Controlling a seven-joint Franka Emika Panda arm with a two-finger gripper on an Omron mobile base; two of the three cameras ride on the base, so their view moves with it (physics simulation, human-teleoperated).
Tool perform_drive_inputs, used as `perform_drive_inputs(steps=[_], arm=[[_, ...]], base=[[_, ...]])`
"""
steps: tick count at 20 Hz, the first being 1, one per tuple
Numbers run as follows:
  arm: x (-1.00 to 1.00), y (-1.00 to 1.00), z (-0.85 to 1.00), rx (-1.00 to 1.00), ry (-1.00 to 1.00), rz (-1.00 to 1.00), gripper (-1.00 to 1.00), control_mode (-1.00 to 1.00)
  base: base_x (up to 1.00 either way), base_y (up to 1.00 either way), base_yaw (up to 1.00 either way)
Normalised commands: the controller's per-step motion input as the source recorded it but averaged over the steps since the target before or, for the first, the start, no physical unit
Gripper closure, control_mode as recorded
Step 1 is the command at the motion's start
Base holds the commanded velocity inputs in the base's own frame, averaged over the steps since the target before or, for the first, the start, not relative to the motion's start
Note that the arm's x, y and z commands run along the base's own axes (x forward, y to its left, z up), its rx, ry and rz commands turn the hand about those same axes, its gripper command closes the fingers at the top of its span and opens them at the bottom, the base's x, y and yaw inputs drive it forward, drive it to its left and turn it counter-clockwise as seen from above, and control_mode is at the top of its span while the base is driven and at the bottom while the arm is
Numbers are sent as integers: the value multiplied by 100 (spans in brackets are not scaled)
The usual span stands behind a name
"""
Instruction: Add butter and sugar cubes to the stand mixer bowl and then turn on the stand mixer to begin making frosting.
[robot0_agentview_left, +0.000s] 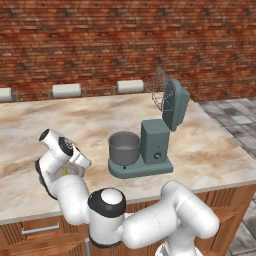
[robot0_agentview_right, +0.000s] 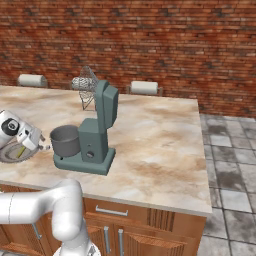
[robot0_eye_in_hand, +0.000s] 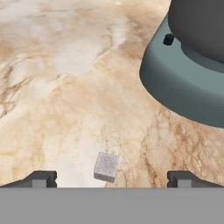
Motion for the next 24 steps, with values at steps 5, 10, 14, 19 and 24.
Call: perform_drive_inputs(steps=[5,10,14,19,24], arm=[[0,0,-16,0,0,0,-100,-100],[0,0,-15,0,0,0,-100,-100],[0,0,-4,0,0,0,-100,-100],[0,0,0,0,0,0,-100,-100],[0,0,0,0,0,0,-100,-100]], base=[[0,0,0],[0,0,0],[0,0,0],[0,0,0],[0,0,0]])
